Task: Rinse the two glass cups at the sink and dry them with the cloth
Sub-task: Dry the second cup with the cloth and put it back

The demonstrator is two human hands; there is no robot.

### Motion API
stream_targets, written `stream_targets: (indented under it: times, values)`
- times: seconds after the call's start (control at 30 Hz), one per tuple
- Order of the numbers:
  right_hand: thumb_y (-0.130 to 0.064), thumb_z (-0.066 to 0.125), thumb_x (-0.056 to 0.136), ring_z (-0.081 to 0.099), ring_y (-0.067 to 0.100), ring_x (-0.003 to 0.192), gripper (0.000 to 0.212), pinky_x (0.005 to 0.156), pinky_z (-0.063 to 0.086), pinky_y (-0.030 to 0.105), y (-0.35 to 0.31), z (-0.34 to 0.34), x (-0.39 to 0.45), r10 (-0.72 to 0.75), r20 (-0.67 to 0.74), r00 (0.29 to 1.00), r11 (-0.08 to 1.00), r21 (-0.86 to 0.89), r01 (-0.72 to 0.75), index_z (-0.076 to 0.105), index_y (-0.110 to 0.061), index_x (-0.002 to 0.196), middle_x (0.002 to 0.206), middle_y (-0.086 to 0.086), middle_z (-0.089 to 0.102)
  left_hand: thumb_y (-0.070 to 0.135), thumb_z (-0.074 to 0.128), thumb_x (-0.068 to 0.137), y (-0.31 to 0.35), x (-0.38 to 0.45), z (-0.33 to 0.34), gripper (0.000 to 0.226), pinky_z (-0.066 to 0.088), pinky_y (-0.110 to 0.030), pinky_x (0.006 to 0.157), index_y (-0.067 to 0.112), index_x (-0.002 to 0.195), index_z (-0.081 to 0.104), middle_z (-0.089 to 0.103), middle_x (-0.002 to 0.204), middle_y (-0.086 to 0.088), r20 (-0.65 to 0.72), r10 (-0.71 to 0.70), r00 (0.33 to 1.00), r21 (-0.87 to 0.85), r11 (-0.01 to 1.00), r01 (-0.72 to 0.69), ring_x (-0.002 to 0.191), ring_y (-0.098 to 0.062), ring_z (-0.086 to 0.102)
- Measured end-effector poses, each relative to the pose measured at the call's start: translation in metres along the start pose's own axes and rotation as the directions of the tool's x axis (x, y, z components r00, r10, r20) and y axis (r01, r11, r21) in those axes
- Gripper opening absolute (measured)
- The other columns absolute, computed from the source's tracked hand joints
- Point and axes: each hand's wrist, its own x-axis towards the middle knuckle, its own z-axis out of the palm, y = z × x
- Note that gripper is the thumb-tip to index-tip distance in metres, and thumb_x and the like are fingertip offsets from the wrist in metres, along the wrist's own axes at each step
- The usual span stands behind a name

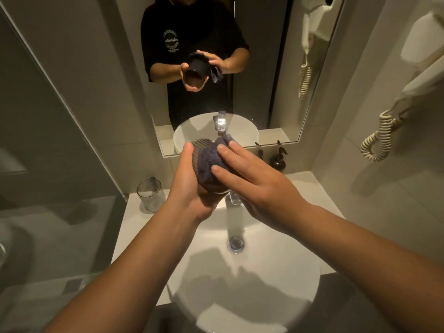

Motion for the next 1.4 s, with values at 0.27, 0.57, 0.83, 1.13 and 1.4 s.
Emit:
stream_targets:
  times: [0.27, 0.57, 0.83, 1.13, 1.4]
  values:
    - [0.009, 0.068, 0.077, 0.050, 0.040, 0.128, 0.065, 0.098, 0.051, 0.044, -0.036, 0.028, -0.030, 0.333, 0.074, 0.940, 0.936, 0.092, -0.339, 0.049, -0.003, 0.138, 0.148, 0.023, 0.042, 0.068, 0.054, 0.088, 0.000, 0.013, -0.022, 0.066, 0.060, -0.049, 0.087, 0.015, 0.127, 0.065, 0.071, 0.120, -0.018, -0.137, 0.056, 0.989, -0.010, 0.998, -0.058, 0.106, -0.038, 0.071]
    - [-0.004, 0.044, 0.086, 0.061, 0.024, 0.081, 0.041, 0.080, 0.051, 0.040, -0.082, 0.037, -0.074, 0.468, 0.809, 0.357, 0.617, -0.009, -0.787, 0.057, -0.014, 0.124, 0.122, 0.009, 0.062, 0.055, 0.060, 0.092, -0.018, 0.015, -0.062, 0.054, 0.062, -0.039, 0.078, 0.019, 0.131, 0.047, 0.068, 0.117, -0.004, -0.297, 0.316, 0.901, 0.275, 0.932, -0.236, 0.104, -0.022, 0.070]
    - [-0.012, 0.049, 0.095, 0.054, 0.023, 0.120, 0.042, 0.103, 0.043, 0.032, -0.106, 0.038, -0.150, 0.583, 0.782, 0.222, 0.531, -0.159, -0.832, 0.049, -0.019, 0.137, 0.140, 0.004, 0.051, 0.040, 0.072, 0.086, -0.075, -0.033, -0.121, 0.079, 0.045, -0.033, 0.102, 0.025, 0.150, 0.027, 0.047, 0.139, -0.001, 0.029, 0.474, 0.880, 0.852, 0.448, -0.270, 0.122, -0.016, 0.050]
    - [-0.048, 0.045, 0.097, 0.035, 0.027, 0.137, 0.059, 0.113, 0.029, 0.045, -0.145, 0.062, -0.214, 0.520, 0.771, 0.369, 0.776, -0.245, -0.581, 0.027, -0.024, 0.148, 0.154, 0.006, 0.032, 0.020, 0.077, 0.085, -0.141, -0.082, -0.138, 0.088, 0.038, -0.038, 0.115, 0.024, 0.152, 0.019, 0.039, 0.153, 0.002, 0.097, 0.482, 0.871, 0.923, 0.284, -0.260, 0.138, -0.017, 0.042]
    - [-0.081, 0.040, 0.079, -0.009, 0.037, 0.148, 0.099, 0.111, -0.006, 0.066, -0.135, 0.059, -0.224, 0.387, 0.871, 0.303, 0.822, -0.177, -0.541, 0.000, -0.030, 0.153, 0.164, 0.005, -0.004, 0.024, 0.080, 0.082, -0.183, -0.131, -0.141, 0.098, 0.035, -0.031, 0.113, 0.025, 0.156, 0.015, 0.039, 0.154, 0.000, -0.012, 0.525, 0.851, 0.929, 0.320, -0.184, 0.138, -0.014, 0.041]
